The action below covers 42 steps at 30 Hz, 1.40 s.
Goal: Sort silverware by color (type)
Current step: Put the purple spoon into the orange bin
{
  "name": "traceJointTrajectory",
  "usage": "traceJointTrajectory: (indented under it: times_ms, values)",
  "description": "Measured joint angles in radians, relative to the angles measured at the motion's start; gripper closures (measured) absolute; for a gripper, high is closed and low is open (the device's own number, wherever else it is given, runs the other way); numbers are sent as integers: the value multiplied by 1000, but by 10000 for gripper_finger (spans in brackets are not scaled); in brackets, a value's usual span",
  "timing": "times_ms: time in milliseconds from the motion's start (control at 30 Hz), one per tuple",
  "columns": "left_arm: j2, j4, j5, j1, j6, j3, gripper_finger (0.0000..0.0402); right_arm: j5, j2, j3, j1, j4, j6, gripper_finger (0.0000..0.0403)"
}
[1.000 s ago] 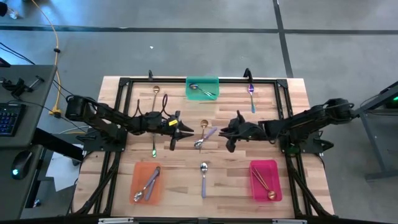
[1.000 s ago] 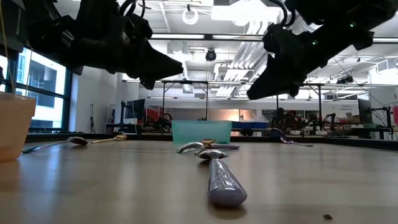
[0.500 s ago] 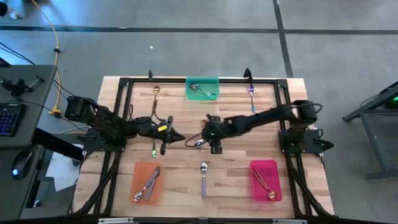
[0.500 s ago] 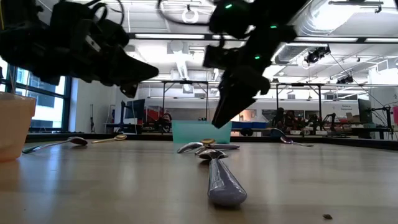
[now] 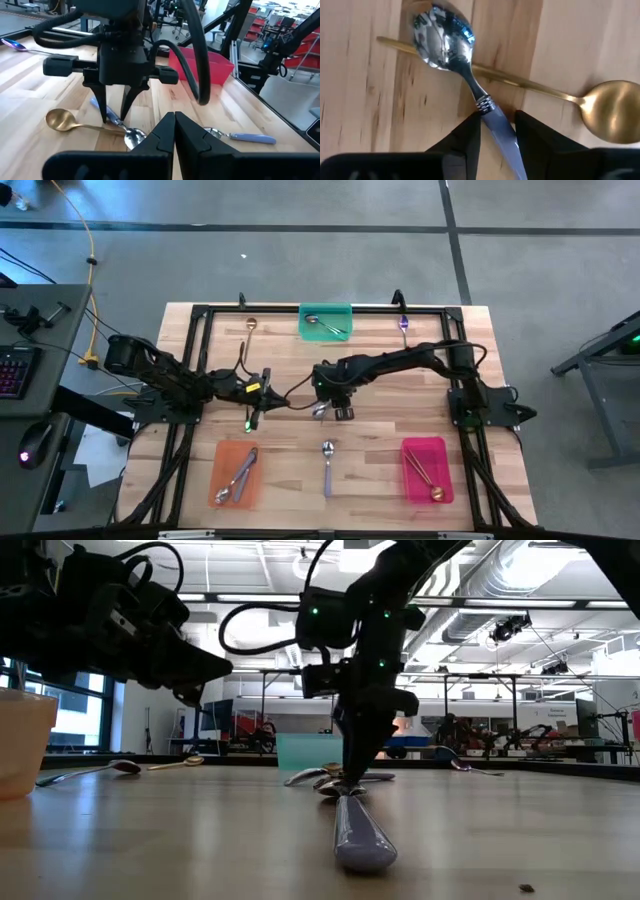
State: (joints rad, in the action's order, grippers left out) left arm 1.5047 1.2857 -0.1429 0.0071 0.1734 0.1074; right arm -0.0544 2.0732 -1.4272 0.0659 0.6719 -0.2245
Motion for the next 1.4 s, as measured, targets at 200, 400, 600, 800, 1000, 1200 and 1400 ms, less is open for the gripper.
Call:
traceJointTrajectory:
  times_ms: [200, 400, 600, 800, 1000, 1200, 1400]
  values:
    - [0, 0, 0, 0, 0, 0, 401, 2, 10, -4, -6, 32, 80, 304]
    - [0, -2, 0, -1, 28, 0, 401, 11, 11, 0, -19, 37, 206, 304]
    - [0, -8, 0, -1, 32, 0, 395, 9, -2, 97, -38, -85, 301, 323]
    - [0, -8, 0, -1, 34, 0, 373, 82, -16, 143, -77, -162, 387, 390]
    - [0, -6, 0, -1, 35, 0, 345, 90, -63, 155, -106, -214, 453, 389]
    - [0, -4, 0, -1, 53, 0, 317, 80, -93, 178, -150, -341, 490, 397]
    - [0, 0, 0, -1, 57, 0, 293, 114, -95, 310, -190, -681, 561, 399]
